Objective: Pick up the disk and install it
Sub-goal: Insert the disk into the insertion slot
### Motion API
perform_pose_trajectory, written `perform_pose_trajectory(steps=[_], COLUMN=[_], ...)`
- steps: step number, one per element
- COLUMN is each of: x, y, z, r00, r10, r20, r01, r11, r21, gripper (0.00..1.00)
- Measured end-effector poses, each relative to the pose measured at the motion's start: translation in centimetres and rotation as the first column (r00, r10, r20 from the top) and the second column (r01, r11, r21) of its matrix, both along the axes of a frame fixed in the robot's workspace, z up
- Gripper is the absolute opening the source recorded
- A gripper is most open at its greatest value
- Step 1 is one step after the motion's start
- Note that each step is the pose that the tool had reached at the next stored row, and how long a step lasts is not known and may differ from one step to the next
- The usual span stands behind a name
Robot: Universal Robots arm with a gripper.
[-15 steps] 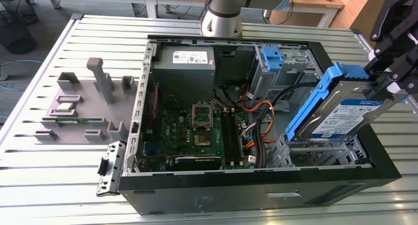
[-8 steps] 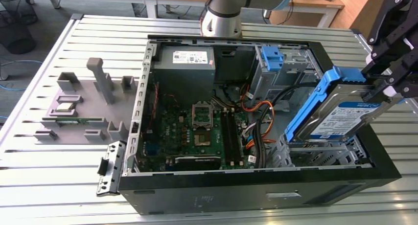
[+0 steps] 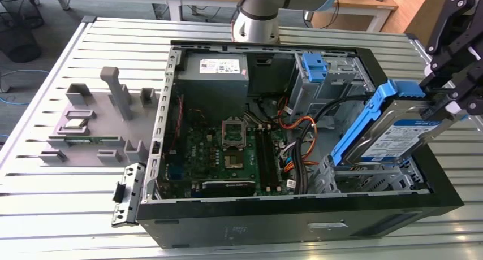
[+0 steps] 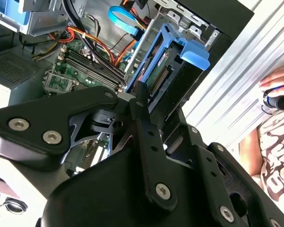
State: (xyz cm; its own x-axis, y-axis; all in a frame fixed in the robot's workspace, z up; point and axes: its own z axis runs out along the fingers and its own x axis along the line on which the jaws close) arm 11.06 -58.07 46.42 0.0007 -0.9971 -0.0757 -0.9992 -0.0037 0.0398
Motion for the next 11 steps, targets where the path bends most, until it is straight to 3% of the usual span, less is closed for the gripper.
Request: perform_pose_trajectory(steps=[8, 11], x=[0.04, 0.03], y=[-0.01, -0.01], z=[-0.17, -0.18], r00=[0.9998, 0.9998], r10=[0.018, 0.018], r20=[0.0003, 0.0006], r01=[-0.018, -0.018], r11=[0.9998, 0.9998], r21=[0.0005, 0.0128], gripper=[0.35, 0.35])
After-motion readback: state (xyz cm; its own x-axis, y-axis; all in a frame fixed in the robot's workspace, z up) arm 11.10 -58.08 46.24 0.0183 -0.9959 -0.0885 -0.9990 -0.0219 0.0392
